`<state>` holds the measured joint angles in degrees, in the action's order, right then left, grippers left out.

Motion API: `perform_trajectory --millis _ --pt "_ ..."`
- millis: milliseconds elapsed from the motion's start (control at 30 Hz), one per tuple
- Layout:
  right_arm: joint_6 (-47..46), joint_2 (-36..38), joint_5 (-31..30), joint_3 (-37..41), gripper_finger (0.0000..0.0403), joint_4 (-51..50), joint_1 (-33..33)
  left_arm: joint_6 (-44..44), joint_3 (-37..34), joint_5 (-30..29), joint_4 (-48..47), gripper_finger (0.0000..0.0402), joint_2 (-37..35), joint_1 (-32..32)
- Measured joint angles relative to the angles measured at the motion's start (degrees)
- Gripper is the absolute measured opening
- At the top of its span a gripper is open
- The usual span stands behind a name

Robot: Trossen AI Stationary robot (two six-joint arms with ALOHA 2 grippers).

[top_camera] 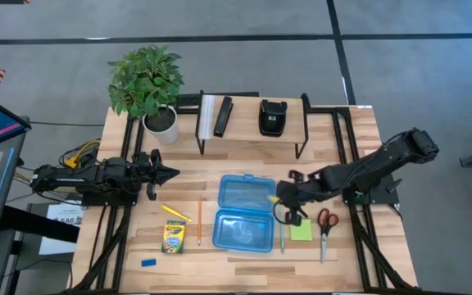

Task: Pack school essentials
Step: Put the right yellow pen into the blue supply box

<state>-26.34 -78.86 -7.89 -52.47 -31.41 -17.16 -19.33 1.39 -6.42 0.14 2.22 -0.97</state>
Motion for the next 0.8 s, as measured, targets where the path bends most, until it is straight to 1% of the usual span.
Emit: perform_trajectory --millis 200,267,367,467,567,700,800 --pt "6.9 -9.4 0.2 -11.0 0.0013 1.3 1.6 0.0 0.0 -0.3 0.0 0.0000 0.0 0.0" --pt "8.3 -13.2 0.3 -14.4 0.0005 0.5 1.7 0.0 0.0 -0.3 0.0 0.0000 0.0 0.0" --pt "9.0 -18.0 0.3 -18.9 0.0007 -4.1 2.3 0.0 0.0 -0.3 0.0 0.0000 0.0 0.0" --pt "10.2 -20.9 0.7 -21.7 0.0024 -8.3 3.1 0.0 0.0 -0.1 0.0 0.0000 0.0 0.0" --pt "11.7 -22.4 0.7 -22.9 0.0048 -9.9 3.9 0.0 0.0 -0.1 0.0 0.0000 0.0 0.0" --pt "13.2 -22.4 0.9 -23.3 0.0077 -11.1 6.2 0.0 0.0 -0.1 0.0 0.0000 0.0 0.0" --pt "15.0 -22.4 0.8 -23.3 0.0098 -12.0 9.1 0.0 0.0 -0.1 0.0 0.0000 0.0 0.0"
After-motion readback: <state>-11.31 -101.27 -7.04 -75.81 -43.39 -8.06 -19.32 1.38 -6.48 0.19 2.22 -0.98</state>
